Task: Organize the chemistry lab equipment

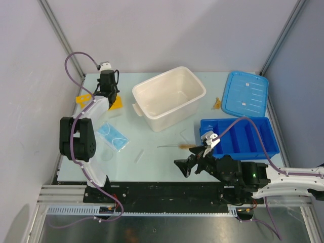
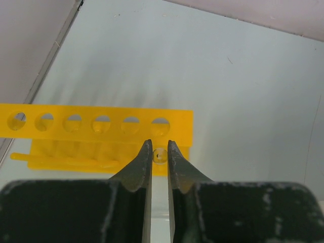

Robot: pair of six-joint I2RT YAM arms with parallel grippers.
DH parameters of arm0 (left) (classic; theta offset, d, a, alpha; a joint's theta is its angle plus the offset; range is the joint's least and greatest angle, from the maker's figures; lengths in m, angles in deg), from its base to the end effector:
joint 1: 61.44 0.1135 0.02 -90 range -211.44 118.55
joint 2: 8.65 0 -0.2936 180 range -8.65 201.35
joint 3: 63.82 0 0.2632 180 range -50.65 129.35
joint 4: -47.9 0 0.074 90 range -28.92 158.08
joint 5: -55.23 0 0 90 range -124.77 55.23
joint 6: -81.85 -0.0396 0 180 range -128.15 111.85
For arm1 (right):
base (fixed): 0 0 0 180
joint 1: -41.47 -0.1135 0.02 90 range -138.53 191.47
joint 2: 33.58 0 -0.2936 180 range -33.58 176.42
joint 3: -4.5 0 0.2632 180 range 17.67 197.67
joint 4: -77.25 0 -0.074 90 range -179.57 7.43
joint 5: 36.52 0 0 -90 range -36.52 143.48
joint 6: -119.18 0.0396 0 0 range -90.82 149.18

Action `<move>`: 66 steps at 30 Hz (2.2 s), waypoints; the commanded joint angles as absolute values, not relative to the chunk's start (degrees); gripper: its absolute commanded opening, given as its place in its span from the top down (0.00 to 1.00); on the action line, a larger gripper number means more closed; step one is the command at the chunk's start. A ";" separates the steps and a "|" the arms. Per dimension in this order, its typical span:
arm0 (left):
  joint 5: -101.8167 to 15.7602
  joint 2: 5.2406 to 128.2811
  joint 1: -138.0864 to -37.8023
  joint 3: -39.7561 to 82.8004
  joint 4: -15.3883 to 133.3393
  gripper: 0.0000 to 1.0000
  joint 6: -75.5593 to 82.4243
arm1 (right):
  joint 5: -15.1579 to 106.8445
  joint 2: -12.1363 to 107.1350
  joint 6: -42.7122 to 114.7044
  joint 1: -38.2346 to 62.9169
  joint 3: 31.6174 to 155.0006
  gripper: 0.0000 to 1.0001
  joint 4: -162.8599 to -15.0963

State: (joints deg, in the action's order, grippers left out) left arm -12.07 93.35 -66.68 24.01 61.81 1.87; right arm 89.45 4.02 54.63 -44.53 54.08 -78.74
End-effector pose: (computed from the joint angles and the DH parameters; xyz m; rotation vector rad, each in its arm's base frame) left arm 0.4333 -0.0244 0.2842 -0.3263 2.0019 0.2402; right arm 0.0336 0.1466 0.3252 -0.4882 1.7541 0.8558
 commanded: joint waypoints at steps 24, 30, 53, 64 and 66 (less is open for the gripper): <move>-10.77 90.89 -66.81 28.65 65.43 0.85 0.52 | 89.24 3.75 54.23 -44.31 53.97 0.01 -80.51; -10.93 91.48 -66.86 28.44 65.57 0.85 0.95 | 89.34 4.10 54.15 -44.31 53.97 0.01 -80.77; -12.18 94.09 -66.80 28.02 65.92 0.86 3.02 | 89.52 4.33 53.99 -44.13 53.97 0.01 -80.47; -11.11 90.82 -66.72 28.70 67.80 0.85 2.22 | 89.29 4.24 54.03 -44.00 53.97 0.01 -80.41; -11.52 90.40 -66.72 28.69 68.01 0.85 2.27 | 89.22 4.18 54.05 -44.04 53.97 0.01 -80.32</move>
State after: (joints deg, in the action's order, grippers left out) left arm -12.44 93.79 -66.68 26.74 66.34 2.33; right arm 89.01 4.37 54.55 -44.27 54.08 -78.74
